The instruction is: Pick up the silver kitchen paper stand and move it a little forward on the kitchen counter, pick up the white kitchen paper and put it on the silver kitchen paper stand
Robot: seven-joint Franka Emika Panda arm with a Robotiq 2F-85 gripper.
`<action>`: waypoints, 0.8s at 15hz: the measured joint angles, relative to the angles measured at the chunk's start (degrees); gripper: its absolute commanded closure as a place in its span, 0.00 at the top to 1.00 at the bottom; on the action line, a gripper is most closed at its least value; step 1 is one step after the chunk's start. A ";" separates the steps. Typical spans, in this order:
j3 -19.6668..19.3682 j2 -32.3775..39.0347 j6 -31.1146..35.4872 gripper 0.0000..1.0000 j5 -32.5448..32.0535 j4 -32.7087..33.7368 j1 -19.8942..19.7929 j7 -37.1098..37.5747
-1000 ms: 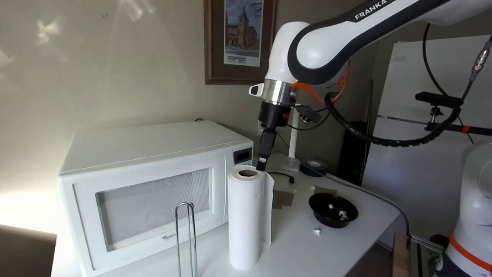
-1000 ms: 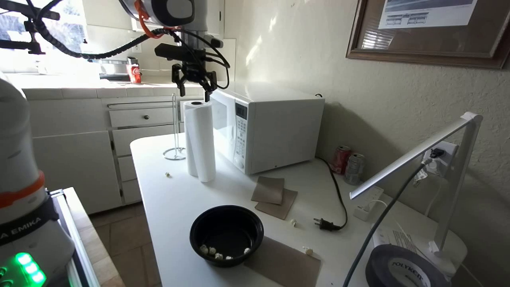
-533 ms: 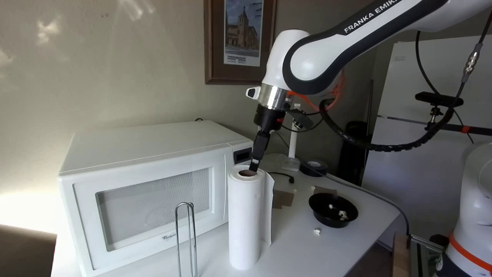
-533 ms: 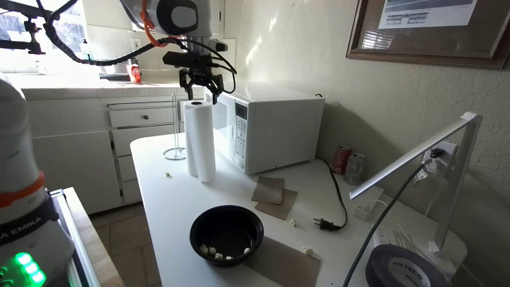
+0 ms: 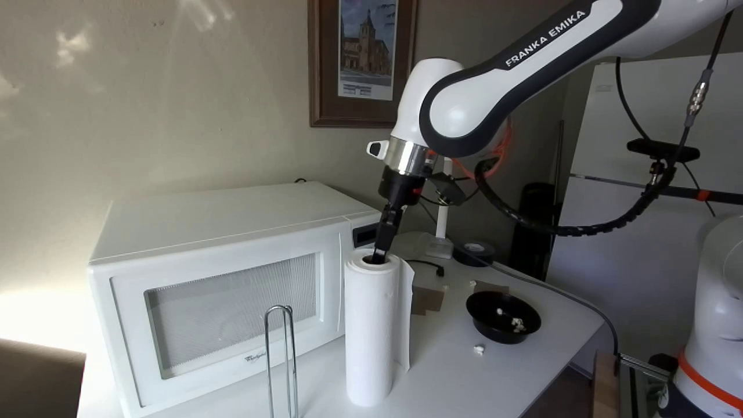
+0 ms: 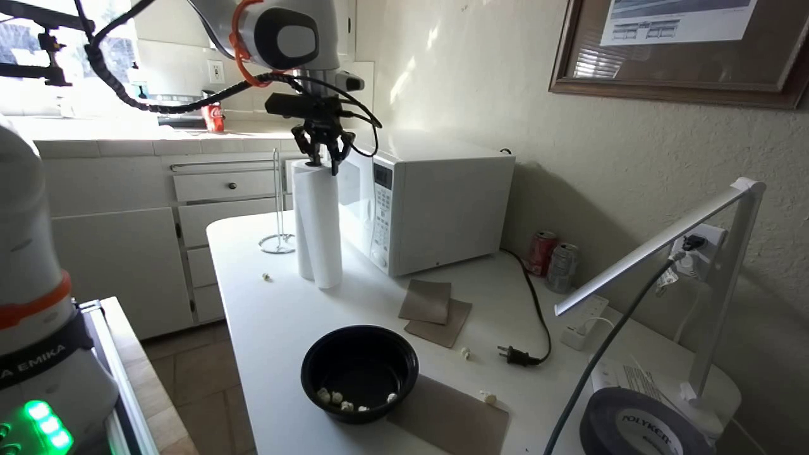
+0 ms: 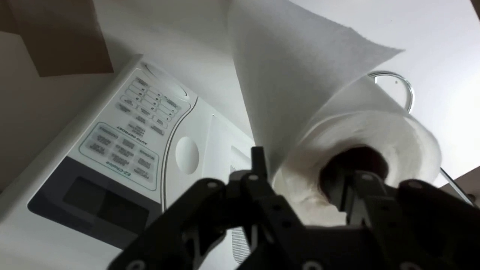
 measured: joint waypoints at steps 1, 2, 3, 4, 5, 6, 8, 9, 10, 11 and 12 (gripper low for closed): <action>0.00 0.28 0.28 0.06 0.05 0.01 0.00 -0.18; 0.00 0.56 0.65 0.01 0.22 0.03 0.00 -0.39; 0.00 0.71 0.87 0.00 0.29 0.16 0.01 -0.56; 0.03 0.77 0.87 0.04 0.31 0.35 0.04 -0.62; 0.09 0.77 0.86 0.03 0.33 0.64 0.16 -0.65; 0.25 0.71 0.76 0.02 0.33 1.02 0.26 -0.65; 0.87 0.29 -0.75 0.03 0.25 2.45 0.51 -0.64; 1.25 -0.15 -2.33 0.03 0.24 3.52 0.66 -0.64; 1.62 -0.71 -4.40 0.03 0.20 4.74 0.87 -0.62; 2.03 -1.38 -7.06 0.03 0.06 6.17 1.02 -0.55; 2.43 -2.09 -9.89 0.03 0.01 7.72 1.10 -0.52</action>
